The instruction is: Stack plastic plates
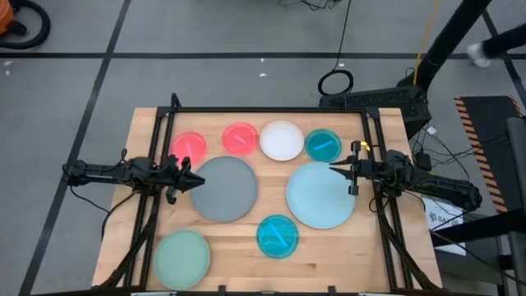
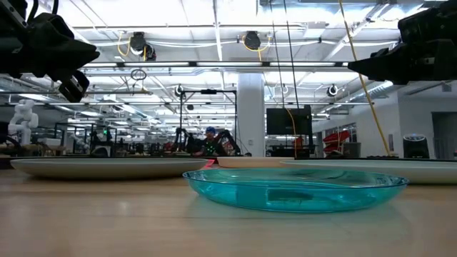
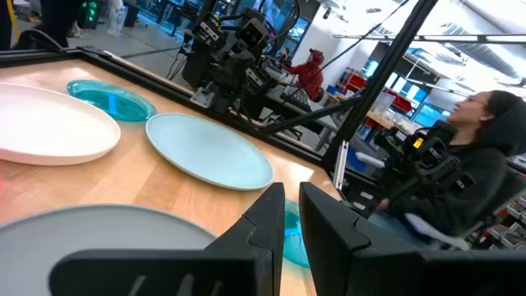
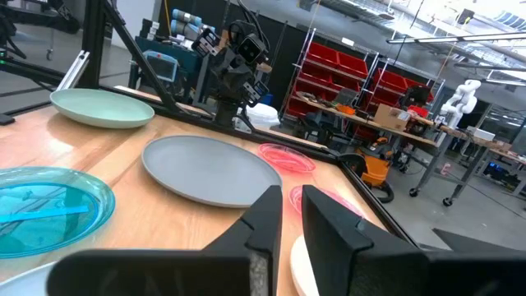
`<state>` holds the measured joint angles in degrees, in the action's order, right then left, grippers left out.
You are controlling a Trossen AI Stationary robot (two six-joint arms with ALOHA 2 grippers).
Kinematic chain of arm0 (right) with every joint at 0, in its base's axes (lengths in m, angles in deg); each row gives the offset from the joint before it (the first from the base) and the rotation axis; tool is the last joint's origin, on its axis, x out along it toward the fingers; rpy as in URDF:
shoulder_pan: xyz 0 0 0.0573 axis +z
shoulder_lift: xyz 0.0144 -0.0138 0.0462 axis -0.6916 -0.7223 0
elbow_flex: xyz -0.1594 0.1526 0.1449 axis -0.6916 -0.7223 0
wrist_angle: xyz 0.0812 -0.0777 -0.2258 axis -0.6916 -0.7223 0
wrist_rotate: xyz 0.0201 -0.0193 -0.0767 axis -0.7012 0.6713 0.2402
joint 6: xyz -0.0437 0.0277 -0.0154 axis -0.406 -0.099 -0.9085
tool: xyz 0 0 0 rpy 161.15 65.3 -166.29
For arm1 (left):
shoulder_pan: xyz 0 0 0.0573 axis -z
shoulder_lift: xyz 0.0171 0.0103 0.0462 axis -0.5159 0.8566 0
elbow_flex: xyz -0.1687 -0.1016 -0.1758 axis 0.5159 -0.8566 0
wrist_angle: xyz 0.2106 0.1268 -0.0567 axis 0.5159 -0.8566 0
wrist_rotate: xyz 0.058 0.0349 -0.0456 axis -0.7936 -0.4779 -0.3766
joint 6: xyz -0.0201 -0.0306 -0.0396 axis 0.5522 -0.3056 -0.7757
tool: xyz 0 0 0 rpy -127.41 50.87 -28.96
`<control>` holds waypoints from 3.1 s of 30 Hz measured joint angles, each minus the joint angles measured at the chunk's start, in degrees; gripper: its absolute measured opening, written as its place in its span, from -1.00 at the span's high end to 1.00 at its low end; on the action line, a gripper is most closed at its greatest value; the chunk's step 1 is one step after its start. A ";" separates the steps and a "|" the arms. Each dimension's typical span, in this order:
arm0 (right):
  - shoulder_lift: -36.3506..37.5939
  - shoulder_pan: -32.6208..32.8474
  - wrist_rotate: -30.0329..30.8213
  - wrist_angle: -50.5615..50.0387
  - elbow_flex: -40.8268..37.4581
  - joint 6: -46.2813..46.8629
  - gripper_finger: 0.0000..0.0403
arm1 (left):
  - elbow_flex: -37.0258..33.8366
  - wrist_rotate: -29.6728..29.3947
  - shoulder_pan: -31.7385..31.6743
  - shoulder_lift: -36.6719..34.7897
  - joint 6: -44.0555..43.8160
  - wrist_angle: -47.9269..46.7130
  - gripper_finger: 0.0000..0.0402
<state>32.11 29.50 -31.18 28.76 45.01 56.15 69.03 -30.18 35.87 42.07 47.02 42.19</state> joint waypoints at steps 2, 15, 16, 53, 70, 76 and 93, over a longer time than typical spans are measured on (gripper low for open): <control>-0.02 0.01 -0.01 -0.01 0.00 0.02 0.79 | 0.00 -0.01 0.00 0.00 0.00 -0.01 0.77; 0.01 0.02 -0.02 0.01 -0.02 0.02 0.79 | 0.00 0.00 -0.01 0.00 -0.01 -0.02 0.77; -0.02 -0.01 0.01 0.01 -0.02 0.00 0.79 | 0.00 0.00 0.01 -0.02 -0.02 -0.02 0.77; 0.00 0.01 -0.01 0.26 -0.01 0.21 0.79 | 0.02 0.00 -0.01 0.00 -0.01 0.00 0.77; -2.74 0.10 9.73 3.69 4.83 28.52 0.79 | 0.02 -0.01 0.00 -0.01 2.29 0.03 0.77; -10.31 0.08 15.13 3.41 7.30 28.55 0.79 | 0.02 -8.20 -0.01 0.07 -1.44 11.25 0.77; -29.95 0.02 15.26 -5.51 23.77 21.05 0.79 | 2.97 -20.04 -0.01 17.60 -2.69 31.47 0.77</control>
<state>2.16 29.51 -15.92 23.25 68.77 77.20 71.99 -50.22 35.86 59.67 44.33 73.67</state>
